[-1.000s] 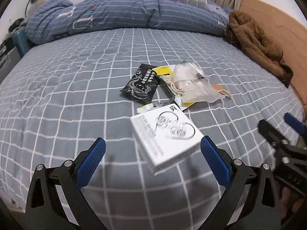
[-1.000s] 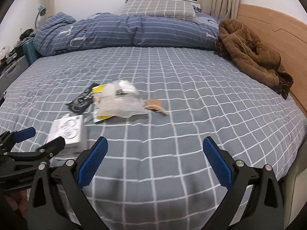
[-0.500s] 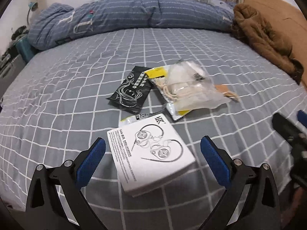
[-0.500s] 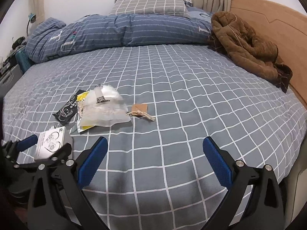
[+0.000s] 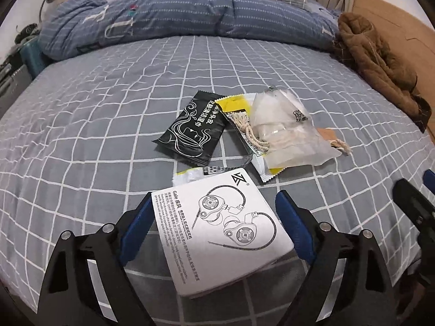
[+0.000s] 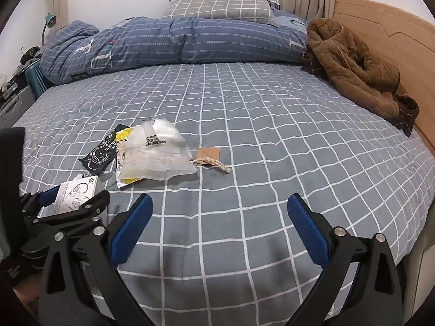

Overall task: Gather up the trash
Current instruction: 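Grasp the white earphone box with the left tool while the right tool grasps the clear wrapper bag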

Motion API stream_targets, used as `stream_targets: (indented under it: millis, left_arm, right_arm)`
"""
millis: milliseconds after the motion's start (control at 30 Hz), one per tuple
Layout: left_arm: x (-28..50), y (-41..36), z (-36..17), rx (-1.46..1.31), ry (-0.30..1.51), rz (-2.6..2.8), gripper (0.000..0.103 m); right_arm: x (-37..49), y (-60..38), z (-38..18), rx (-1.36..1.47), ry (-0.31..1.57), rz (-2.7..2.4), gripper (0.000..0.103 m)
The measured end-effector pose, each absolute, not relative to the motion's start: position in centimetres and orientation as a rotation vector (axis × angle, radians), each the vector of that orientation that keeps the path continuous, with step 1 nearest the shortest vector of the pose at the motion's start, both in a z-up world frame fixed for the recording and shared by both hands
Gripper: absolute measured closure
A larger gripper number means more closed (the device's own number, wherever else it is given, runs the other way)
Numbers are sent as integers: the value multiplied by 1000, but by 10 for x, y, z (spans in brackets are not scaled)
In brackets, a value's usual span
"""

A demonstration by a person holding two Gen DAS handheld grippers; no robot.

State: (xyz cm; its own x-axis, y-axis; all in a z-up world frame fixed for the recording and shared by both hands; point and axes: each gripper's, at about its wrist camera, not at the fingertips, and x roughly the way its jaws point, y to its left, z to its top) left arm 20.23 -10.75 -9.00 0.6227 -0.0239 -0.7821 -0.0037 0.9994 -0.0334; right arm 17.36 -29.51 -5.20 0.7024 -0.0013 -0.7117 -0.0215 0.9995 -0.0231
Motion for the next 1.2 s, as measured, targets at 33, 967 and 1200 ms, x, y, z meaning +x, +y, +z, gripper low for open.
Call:
stream_targets:
  millis: [33, 967, 1200]
  left_arm:
    - [201, -106, -88, -29, 896, -17, 18]
    - [208, 5, -62, -123, 848, 2, 18]
    - [210, 1, -66, -117, 854, -7, 18]
  right_arm:
    - [175, -294, -52, -30, 793, 15, 8]
    - [285, -212, -93, -61, 881, 159, 31]
    - [289, -209, -105, -79, 913, 146, 52]
